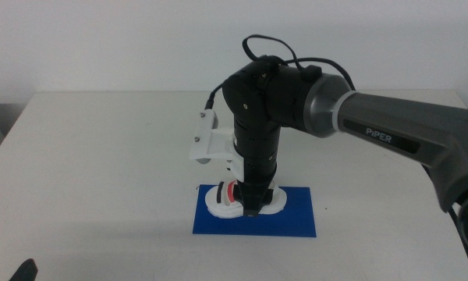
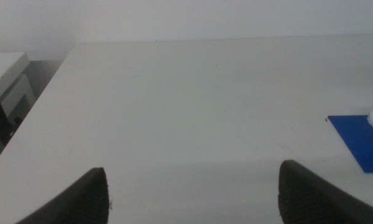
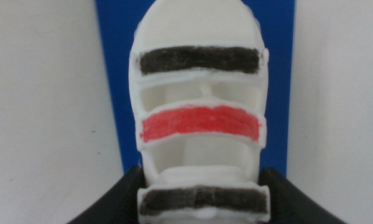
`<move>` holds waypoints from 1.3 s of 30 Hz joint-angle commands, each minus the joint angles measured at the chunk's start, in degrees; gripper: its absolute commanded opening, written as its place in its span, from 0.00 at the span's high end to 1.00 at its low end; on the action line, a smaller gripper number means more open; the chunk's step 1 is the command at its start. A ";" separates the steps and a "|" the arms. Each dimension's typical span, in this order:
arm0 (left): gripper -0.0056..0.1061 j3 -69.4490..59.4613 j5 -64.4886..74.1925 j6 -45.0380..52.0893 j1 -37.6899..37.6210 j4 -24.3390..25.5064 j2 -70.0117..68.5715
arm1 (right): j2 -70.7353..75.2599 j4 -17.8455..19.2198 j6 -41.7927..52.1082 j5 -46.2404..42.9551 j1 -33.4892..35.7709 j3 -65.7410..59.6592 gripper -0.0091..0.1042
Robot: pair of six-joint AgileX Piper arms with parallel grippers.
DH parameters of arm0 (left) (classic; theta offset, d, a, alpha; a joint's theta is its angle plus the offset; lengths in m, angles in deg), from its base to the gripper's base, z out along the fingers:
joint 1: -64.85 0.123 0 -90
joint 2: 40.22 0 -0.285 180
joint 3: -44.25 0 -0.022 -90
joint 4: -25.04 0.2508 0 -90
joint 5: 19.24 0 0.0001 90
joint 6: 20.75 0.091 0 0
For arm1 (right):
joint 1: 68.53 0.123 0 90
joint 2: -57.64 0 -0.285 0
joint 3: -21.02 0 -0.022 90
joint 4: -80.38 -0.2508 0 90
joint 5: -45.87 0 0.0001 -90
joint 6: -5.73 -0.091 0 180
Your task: Use one arm to grab the shoe from the table and place it on the mat.
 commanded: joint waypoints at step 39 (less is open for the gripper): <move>0.11 -0.40 -4.58 -0.29 -0.24 -0.45 -0.80 | 33.54 -10.53 -12.39 -24.67 -9.73 -25.09 0.21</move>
